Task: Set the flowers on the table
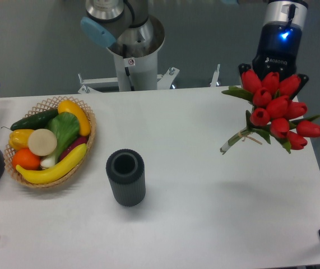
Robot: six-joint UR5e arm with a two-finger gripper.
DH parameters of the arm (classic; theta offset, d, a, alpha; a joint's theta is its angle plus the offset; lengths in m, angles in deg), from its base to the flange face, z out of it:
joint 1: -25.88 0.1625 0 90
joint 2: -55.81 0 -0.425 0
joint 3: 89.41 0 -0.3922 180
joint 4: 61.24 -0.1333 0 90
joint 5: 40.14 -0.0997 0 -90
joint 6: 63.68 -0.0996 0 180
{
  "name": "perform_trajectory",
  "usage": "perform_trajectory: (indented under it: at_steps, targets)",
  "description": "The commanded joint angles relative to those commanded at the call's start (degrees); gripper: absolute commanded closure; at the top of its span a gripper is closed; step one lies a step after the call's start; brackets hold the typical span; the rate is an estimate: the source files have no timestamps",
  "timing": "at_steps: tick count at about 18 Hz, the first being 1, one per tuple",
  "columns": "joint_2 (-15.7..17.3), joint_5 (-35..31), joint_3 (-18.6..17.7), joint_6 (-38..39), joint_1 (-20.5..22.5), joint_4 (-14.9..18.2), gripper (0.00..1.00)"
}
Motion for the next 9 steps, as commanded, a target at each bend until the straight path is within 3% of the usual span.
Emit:
perform_trajectory:
  at_steps: [9]
  targets:
    - [1.2,-2.2,-0.3,0.0,-0.2,0.3,0.62]
